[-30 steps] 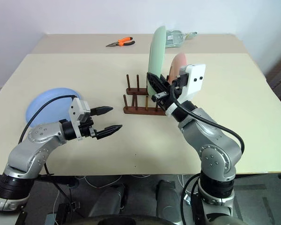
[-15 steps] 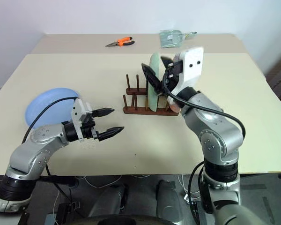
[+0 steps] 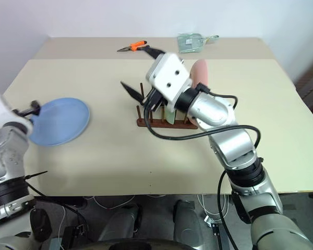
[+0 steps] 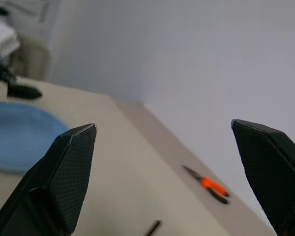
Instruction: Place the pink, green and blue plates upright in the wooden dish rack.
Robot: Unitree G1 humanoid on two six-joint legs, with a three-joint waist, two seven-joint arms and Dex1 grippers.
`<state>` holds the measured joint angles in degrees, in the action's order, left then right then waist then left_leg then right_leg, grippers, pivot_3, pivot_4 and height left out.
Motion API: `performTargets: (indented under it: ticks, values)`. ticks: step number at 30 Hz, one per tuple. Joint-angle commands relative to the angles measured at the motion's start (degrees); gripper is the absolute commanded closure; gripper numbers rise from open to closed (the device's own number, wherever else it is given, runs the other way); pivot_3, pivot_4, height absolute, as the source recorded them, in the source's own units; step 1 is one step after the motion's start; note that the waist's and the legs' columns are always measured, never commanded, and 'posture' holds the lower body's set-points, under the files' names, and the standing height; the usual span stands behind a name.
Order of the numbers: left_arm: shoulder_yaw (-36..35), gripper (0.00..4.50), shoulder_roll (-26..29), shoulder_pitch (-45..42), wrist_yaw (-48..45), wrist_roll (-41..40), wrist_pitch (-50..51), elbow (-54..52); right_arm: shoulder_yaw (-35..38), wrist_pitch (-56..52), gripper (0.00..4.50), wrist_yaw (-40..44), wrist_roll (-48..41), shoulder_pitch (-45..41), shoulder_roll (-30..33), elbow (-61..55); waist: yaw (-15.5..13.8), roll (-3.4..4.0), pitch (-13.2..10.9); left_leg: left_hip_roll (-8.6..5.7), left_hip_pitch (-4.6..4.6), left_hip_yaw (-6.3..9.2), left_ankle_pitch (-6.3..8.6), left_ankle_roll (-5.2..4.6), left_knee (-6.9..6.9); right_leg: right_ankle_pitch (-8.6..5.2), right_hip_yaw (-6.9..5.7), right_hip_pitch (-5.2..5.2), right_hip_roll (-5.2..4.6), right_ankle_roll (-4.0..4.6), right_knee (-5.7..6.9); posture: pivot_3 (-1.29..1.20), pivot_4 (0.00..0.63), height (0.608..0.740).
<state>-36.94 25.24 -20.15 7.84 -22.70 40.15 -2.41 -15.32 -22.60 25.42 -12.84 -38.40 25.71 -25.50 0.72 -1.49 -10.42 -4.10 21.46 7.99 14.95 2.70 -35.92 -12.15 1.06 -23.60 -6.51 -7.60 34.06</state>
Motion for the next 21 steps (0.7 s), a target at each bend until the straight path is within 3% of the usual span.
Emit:
performTargets:
  ticks: [1,6,9,13,16,21]
  values:
    - [-5.2,0.00,-2.6,2.1,3.6,-4.0,6.6,-6.6,-0.1,2.6,0.04,1.7,0.9,-0.1,-1.8,-0.1,-0.4,-0.05,0.0,-0.04,0.02,0.03,0.00,0.01,-0.04,0.00,-0.01,0.03,-0.04,0.00,0.01,0.00,0.150,0.740]
    - [-11.6,0.00,-8.5,3.3,4.7,-14.7,18.0,-9.7,-0.3,4.5,0.04,3.7,2.2,0.7,-3.3,1.6,-0.2,-0.13,0.0,-0.03,-0.06,0.09,0.00,0.02,-0.10,-0.01,-0.06,0.15,-0.04,0.01,0.01,0.00,0.150,0.740]
    - [-14.1,0.92,-10.4,2.0,5.7,-19.0,20.5,-9.1,-0.3,5.5,0.00,4.5,3.1,1.1,-3.6,2.1,-0.1,-0.06,0.0,-0.03,-0.08,0.10,-0.01,0.03,-0.07,-0.01,-0.09,0.13,-0.03,0.01,0.06,0.00,0.150,0.740]
    - [-16.5,2.96,-11.7,-0.4,8.7,-21.3,20.5,-6.3,0.0,4.8,0.00,5.8,3.0,1.9,-3.8,1.7,-0.1,-0.08,0.1,-0.03,-0.08,0.09,-0.02,0.04,-0.07,-0.01,-0.10,0.12,-0.02,0.01,0.05,0.00,0.150,0.740]
    - [-13.2,4.44,-10.2,-1.2,5.2,-21.1,17.3,-6.6,0.0,3.3,0.00,7.1,2.8,2.4,-3.2,1.1,-0.1,-0.09,0.1,-0.03,-0.08,0.09,-0.02,0.04,-0.07,-0.01,-0.10,0.13,-0.02,0.01,0.04,0.00,0.150,0.740]
    - [0.2,4.44,-4.5,-5.0,-7.1,-21.1,11.3,-15.3,-6.4,9.5,0.00,10.6,12.5,1.9,0.8,2.5,-0.2,-0.26,0.0,-0.04,0.00,0.08,-0.04,0.08,-0.09,-0.01,-0.11,0.11,-0.01,0.04,0.02,0.00,0.150,0.740]
